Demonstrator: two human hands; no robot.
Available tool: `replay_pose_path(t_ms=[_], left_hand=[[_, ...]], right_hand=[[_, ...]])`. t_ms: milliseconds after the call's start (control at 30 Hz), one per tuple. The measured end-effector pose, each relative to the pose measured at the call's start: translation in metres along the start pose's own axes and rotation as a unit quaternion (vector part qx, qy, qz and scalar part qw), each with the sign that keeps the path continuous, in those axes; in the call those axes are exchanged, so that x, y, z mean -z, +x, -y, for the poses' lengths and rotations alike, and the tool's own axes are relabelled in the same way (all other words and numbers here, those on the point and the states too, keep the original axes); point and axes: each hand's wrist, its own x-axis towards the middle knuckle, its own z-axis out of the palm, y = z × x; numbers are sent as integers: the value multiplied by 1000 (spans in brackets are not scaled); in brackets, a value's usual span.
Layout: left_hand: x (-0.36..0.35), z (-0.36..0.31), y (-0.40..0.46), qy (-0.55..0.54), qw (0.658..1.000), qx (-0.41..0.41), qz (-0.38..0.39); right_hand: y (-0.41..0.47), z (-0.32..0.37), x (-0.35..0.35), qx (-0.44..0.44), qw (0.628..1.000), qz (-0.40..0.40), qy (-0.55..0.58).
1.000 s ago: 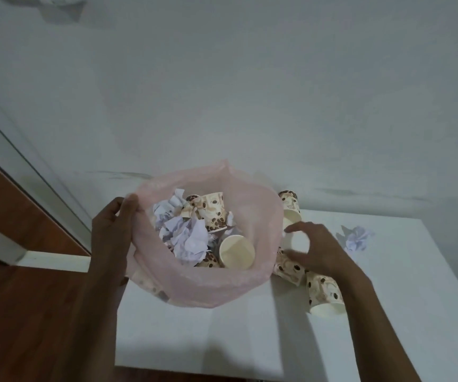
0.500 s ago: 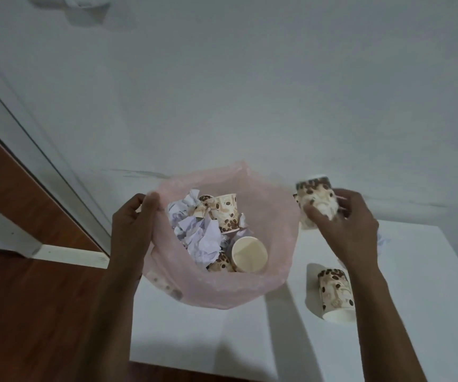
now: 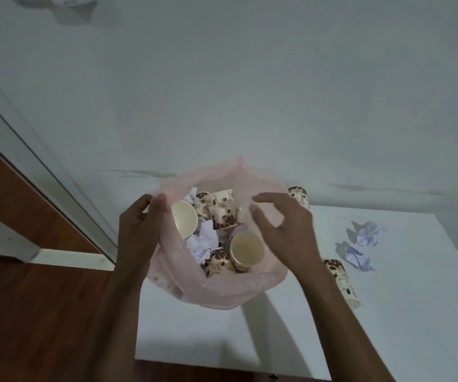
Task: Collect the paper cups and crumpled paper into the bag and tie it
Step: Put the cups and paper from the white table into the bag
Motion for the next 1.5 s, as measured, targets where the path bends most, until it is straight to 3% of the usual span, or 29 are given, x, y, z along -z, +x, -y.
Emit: replay_pose_path(t_ms=[100, 200, 300, 367, 467, 633, 800, 900, 1033, 1167, 1233, 1367, 1500], left_hand=[[-5, 0, 1, -6, 1000, 18, 13], [-13, 3, 1, -37, 998, 46, 26], [-20, 5, -3, -17, 999, 27, 32], [-22, 4, -6, -25, 999, 17, 37], [-22, 4, -7, -49, 998, 25, 36], [-6, 12, -6, -51, 998, 39, 15], [11, 16, -5, -50, 997, 60, -15], [15, 15, -7, -48, 997, 61, -25], [17, 12, -10, -55, 996, 53, -38], [20, 15, -12, -61, 997, 38, -28], [18, 15, -14, -51, 998, 34, -25], [4, 14, -16, -50, 998, 36, 2], [-17, 10, -14, -48, 998, 19, 43]], right_hand=[[-3, -26, 20, -62, 992, -87, -61], [-10, -60, 30, -173, 978, -72, -94], [-25, -86, 34, -271, 947, -23, -168], [-35, -101, 35, -333, 912, 61, -230], [-46, -110, 26, -382, 880, 163, -230], [-44, -98, 17, -357, 916, 100, -149], [-13, -44, 36, -268, 963, -43, -2], [-2, -3, 35, -210, 972, -73, 82], [3, 26, 6, -145, 986, -7, 78], [3, 38, -22, -101, 982, 157, -10], [0, 34, -22, -101, 976, 187, -43], [-5, 10, 0, -107, 991, 77, 0], [-3, -37, 36, -53, 982, -166, -71]])
